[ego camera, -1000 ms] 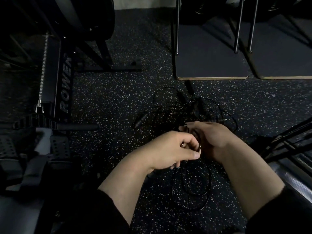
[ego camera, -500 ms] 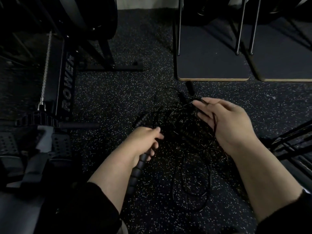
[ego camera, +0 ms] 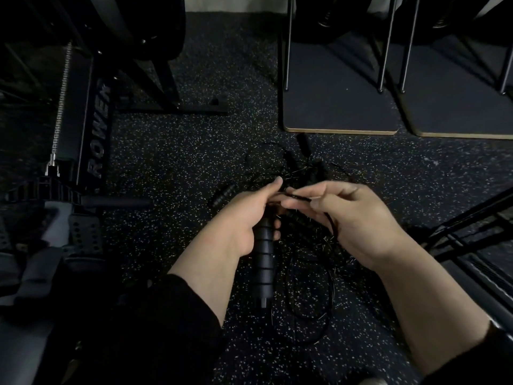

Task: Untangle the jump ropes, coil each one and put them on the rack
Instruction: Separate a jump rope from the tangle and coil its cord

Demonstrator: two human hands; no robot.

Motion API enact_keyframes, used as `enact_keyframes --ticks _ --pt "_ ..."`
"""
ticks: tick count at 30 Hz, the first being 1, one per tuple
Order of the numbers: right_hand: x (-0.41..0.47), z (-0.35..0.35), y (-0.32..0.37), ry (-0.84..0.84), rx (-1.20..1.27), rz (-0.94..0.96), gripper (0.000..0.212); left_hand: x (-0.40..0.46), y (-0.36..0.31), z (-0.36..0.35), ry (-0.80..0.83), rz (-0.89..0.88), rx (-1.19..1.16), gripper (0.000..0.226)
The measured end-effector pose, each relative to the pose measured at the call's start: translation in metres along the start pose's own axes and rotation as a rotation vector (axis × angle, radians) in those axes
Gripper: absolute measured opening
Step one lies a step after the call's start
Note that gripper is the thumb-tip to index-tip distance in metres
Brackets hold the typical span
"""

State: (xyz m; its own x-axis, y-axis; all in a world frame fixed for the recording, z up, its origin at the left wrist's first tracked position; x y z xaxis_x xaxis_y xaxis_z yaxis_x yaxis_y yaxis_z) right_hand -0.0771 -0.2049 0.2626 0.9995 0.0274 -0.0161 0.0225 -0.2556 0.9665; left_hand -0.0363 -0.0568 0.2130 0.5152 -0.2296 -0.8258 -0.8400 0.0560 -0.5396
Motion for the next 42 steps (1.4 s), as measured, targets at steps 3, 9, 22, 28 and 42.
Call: enact_keyframes --ticks 3,9,22,28,42 --pt "-0.005 0.001 -0.003 0.067 -0.031 -0.059 0.024 0.002 -0.002 -0.003 -0.007 -0.02 -0.054 0.029" --pt "-0.011 0.004 -0.019 0.163 -0.194 -0.256 0.02 -0.009 -0.017 -0.002 -0.076 -0.184 0.058 0.012" --pt "0.014 0.021 -0.047 -0.371 0.33 -0.405 0.022 -0.049 0.014 -0.039 0.315 -0.302 0.823 0.004" --pt "0.01 0.051 -0.061 -0.529 0.018 -0.501 0.028 -0.05 0.026 -0.026 0.398 -0.175 0.961 0.01" --pt "0.016 0.037 -0.025 -0.338 -0.237 -0.037 0.022 -0.013 0.004 0.017 -0.072 -0.081 0.173 0.036"
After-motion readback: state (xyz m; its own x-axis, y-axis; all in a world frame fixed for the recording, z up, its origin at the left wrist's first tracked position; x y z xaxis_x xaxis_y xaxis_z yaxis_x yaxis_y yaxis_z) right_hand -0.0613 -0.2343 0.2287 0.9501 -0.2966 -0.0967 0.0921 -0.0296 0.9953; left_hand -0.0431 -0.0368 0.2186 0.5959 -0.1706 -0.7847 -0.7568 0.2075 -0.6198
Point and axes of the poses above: each hand's wrist, its own x-axis towards the middle knuckle, its own z-axis out of the back of the hand, y = z × x, the point moved 6 cm from there along x, towards the middle knuckle, and after that the axes turned 12 degrees about z, right-handed, at the moved point
